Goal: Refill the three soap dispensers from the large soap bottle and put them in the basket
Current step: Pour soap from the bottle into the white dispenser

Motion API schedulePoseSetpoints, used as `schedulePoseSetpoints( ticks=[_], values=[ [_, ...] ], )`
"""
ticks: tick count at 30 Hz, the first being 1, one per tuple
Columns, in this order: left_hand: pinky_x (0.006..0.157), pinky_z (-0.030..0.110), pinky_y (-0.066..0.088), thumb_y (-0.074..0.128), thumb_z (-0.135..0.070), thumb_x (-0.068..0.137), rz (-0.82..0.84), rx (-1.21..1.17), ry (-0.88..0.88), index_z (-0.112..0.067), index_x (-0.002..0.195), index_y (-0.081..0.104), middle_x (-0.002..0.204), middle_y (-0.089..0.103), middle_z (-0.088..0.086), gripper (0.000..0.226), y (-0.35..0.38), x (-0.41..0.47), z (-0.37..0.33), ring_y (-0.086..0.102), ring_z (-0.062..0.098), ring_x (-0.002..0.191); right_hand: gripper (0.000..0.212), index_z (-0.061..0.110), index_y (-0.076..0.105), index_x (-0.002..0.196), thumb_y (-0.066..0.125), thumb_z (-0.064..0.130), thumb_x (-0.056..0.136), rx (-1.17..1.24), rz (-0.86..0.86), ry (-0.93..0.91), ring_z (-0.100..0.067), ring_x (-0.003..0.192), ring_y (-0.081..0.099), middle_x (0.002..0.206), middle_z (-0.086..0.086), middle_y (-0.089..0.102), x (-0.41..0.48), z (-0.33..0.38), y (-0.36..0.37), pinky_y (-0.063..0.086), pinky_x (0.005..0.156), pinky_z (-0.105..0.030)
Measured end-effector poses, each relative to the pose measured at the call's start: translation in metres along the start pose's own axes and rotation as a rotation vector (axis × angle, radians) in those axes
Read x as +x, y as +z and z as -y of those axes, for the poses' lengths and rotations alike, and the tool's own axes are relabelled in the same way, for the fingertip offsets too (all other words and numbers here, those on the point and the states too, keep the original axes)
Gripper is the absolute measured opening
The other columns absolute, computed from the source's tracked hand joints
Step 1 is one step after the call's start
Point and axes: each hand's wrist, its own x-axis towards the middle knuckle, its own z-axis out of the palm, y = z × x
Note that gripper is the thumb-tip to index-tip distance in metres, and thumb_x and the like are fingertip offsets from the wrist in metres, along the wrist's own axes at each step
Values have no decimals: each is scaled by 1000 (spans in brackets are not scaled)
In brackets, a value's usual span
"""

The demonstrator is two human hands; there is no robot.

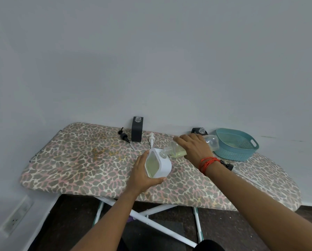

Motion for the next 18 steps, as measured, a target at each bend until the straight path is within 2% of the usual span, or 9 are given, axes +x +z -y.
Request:
schedulePoseSetpoints(
  ticks=[5, 9, 18],
  values=[
    [115, 32, 30, 93, -60, 57, -6, -7, 5, -29, 160, 23, 161, 30, -8, 128, 0, 1, 1, 30, 9, 145, 81, 27, 56, 125, 91, 15, 53, -1, -4, -3, -28, 91, 62, 109, 0, 68, 0, 0, 0, 50, 85, -43],
    [117, 38, 33, 92, -62, 56, -7, -10, 3, -29, 159, 23, 161, 29, -8, 129, 1, 1, 2, 31, 11, 146, 81, 27, 56, 125, 92, 16, 54, -3, -2, -2, -28, 93, 62, 110, 0, 68, 0, 0, -1, 49, 86, -43],
    [118, 41, 34, 90, -66, 54, -12, -10, 5, -30, 159, 23, 161, 30, -9, 130, 2, 1, 3, 32, 11, 146, 82, 26, 56, 125, 92, 15, 52, -3, 10, -4, -28, 92, 62, 109, -1, 67, 0, 1, -3, 50, 85, -43]
  ],
)
